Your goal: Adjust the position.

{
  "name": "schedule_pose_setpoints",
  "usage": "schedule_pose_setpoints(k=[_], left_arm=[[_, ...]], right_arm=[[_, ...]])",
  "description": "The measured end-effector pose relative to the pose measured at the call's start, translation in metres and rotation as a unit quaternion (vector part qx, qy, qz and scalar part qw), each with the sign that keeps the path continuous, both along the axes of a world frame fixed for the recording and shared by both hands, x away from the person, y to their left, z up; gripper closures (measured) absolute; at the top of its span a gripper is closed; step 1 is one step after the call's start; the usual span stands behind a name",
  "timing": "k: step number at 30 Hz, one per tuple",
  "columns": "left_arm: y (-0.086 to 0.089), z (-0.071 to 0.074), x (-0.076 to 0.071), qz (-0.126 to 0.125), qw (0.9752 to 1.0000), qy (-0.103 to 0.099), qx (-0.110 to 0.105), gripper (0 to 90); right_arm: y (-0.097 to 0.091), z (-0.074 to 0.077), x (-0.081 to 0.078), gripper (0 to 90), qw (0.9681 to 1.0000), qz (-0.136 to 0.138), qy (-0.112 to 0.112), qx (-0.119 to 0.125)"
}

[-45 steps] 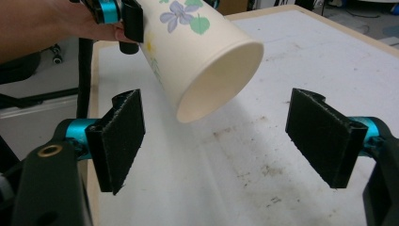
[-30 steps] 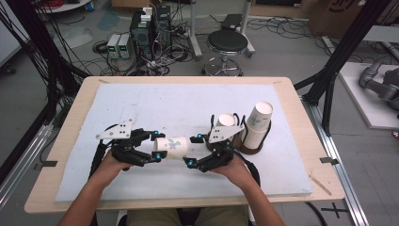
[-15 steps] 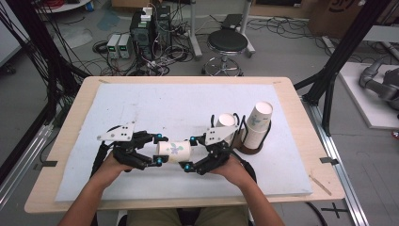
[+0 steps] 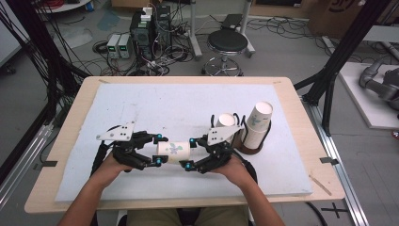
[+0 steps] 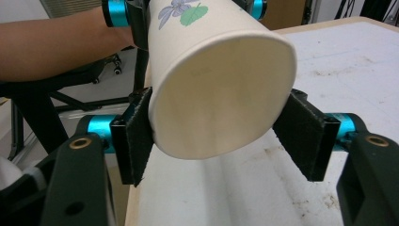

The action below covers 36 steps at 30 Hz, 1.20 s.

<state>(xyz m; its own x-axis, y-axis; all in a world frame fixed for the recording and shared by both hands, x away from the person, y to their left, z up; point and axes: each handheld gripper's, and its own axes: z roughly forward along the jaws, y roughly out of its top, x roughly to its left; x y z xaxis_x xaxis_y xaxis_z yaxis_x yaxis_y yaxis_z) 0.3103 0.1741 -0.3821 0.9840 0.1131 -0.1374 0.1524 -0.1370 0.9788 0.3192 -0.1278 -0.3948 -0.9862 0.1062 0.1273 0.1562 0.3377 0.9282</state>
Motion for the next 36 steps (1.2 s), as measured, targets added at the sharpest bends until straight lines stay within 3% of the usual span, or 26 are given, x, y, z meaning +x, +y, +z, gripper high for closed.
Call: schedule_pose_setpoints(k=[9,14,17,22,29,36], left_arm=[[-0.002,-0.001,0.0,0.013,0.9998,0.01,0.009,34.2],[-0.002,-0.001,0.0,0.028,0.999,0.032,0.014,24.2],[-0.001,-0.001,0.0,0.039,0.9982,0.039,0.023,17.5],[0.004,0.004,0.0,0.057,0.9971,0.032,0.038,16.5],[0.003,0.012,-0.007,0.057,0.9947,0.001,0.085,16.6],[-0.001,0.014,-0.008,0.057,0.9921,-0.012,0.111,16.6]], right_arm=[[-0.003,0.004,0.0,35.3,1.0,-0.002,0.003,-0.001],[-0.003,0.005,0.0,35.4,1.0,-0.005,0.001,-0.008],[-0.004,0.006,0.0,35.5,0.9997,-0.009,-0.001,-0.021],[-0.003,0.012,0.001,35.5,0.9989,-0.013,-0.009,-0.043],[0.0,0.026,0.005,35.5,0.9938,-0.014,-0.025,-0.107],[0.011,0.044,0.007,35.5,0.9843,0.0,-0.05,-0.169]])
